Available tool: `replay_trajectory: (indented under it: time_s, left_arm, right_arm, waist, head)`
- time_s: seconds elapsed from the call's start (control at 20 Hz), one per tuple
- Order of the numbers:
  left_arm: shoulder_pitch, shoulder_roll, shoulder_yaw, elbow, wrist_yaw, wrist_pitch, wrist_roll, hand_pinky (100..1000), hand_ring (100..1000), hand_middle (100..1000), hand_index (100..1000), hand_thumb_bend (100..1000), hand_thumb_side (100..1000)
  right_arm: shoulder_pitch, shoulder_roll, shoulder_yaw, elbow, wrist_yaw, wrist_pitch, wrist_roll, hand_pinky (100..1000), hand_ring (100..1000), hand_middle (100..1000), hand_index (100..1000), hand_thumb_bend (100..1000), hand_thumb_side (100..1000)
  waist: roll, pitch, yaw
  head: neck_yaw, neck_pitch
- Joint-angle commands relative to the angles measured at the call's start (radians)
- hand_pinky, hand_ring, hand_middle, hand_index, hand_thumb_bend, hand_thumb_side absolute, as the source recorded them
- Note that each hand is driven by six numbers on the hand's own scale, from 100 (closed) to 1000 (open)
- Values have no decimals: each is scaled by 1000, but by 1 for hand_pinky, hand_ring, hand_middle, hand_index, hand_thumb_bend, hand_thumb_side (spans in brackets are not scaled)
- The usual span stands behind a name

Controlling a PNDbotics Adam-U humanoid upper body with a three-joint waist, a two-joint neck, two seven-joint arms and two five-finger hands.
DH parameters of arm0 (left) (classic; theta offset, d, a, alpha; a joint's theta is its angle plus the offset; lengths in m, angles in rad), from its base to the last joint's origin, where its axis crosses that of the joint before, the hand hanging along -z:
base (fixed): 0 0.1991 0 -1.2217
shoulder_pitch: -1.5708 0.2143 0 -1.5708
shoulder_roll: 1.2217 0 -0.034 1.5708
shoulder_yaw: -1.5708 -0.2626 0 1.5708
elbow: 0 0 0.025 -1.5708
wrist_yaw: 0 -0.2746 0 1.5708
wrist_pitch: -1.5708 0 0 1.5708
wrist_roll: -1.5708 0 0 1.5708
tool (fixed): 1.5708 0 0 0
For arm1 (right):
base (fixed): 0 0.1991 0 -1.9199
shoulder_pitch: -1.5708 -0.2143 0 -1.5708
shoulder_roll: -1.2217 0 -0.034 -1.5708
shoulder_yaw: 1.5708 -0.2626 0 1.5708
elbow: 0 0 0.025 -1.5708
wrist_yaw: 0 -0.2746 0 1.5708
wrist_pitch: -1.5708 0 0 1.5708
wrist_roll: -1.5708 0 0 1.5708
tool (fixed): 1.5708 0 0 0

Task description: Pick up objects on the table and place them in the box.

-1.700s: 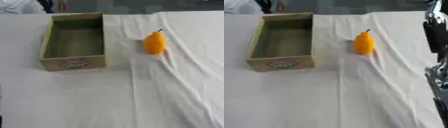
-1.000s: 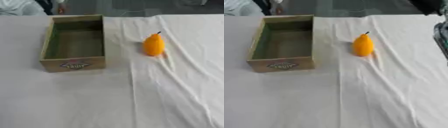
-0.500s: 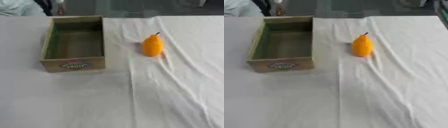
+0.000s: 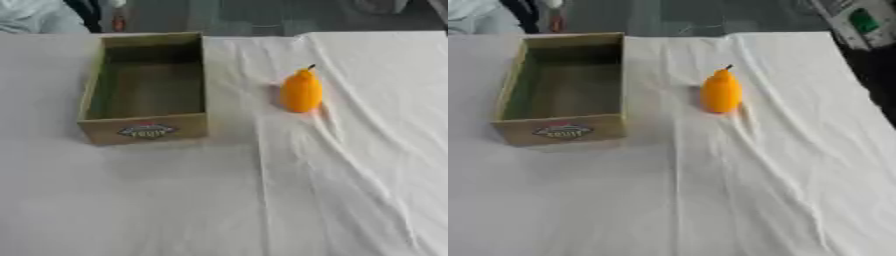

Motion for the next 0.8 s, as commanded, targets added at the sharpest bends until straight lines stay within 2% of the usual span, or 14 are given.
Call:
replay_trajectory:
  time_s: [0.05, 0.45, 0.6, 0.65, 0.75, 0.8]
  left_arm:
    - [-7, 24, -4, -16, 7, 0, -7, 647, 706, 651, 864, 100, 919]
    - [-13, 19, -9, -16, 11, 0, -13, 647, 707, 651, 864, 100, 918]
    - [-15, 17, -10, -16, 13, 0, -15, 646, 707, 651, 863, 100, 918]
    - [-15, 16, -10, -16, 13, 1, -15, 646, 707, 651, 863, 100, 918]
    - [-16, 16, -10, -16, 12, 1, -15, 646, 707, 651, 863, 100, 918]
    - [-16, 16, -10, -16, 13, 1, -15, 646, 707, 651, 863, 100, 917]
  right_arm:
    - [-51, 44, 6, 104, 31, -30, 5, 829, 915, 870, 964, 455, 798]
    - [-111, 182, 9, 330, 95, -90, -19, 832, 921, 877, 975, 483, 754]
    - [-114, 215, 12, 379, 107, -116, -21, 836, 927, 886, 991, 510, 679]
    - [-115, 222, 12, 393, 111, -125, -17, 838, 931, 888, 995, 516, 621]
    - [-113, 229, 9, 415, 114, -142, -5, 840, 934, 891, 997, 528, 619]
    - [-112, 230, 6, 425, 113, -150, 6, 848, 949, 902, 1000, 533, 547]
  waist:
    - [2, -22, 3]
    - [2, -22, 16]
    - [2, -20, 22]
    - [2, -19, 23]
    - [2, -17, 24]
    - [2, -17, 25]
  head:
    - [-6, -2]
    - [-18, -14]
    - [-23, -18]
    - [-23, -18]
    - [-24, -19]
    - [-23, -19]
